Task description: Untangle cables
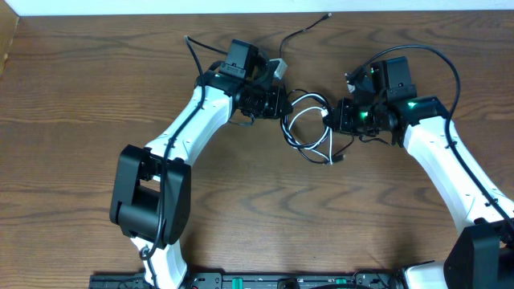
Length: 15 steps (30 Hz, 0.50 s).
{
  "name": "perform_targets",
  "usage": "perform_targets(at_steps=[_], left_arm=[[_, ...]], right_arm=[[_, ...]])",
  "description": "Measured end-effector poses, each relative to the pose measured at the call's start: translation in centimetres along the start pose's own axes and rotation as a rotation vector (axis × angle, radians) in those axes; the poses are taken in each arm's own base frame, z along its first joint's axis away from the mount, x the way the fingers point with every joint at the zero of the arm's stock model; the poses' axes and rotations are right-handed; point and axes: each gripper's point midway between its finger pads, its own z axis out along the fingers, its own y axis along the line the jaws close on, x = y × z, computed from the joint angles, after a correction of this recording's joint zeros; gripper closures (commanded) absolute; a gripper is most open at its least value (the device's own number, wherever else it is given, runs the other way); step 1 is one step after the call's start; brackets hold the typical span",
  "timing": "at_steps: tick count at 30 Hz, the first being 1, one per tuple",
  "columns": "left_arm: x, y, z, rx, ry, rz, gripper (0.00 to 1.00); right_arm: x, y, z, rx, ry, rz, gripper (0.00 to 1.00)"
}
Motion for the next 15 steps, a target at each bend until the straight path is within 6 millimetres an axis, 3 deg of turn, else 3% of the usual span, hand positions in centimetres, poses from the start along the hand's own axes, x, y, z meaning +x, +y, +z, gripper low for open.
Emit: perform_targets(at_steps=[4,7,10,13,15], left_arm=[[-0.4,-0.5,-0.1,0.034,-0.013,0.006,0.93],[-0.7,-0.9,-0.5,0.080,-0.016,-0.042,0.93],[-0.7,-1.1,-1.1,0.103,-0.012,-0.083,0.93],[-0.7,-1.6,-2.5,0.085,-0.029,-0.100,0.92],[-1.1,-2.5,-4.0,0.066,-0.064,-0.081,0.93]], right_arm=[[-0.2,-0.4,0.0,0.023,-0.009,0.002,0.99],[-0.5,-2.1,-0.1,0.123,-0.038,0.003,0.94],[-0.8,-3.3,-0.2,0.216,-0.065,-0.007,0.77],[-1.1,-4.7,-0.5,0.322,-0.092,-0.038,0.51],[-1.3,-4.9,-0.6,0.342,-0.100,-0.057,0.46]])
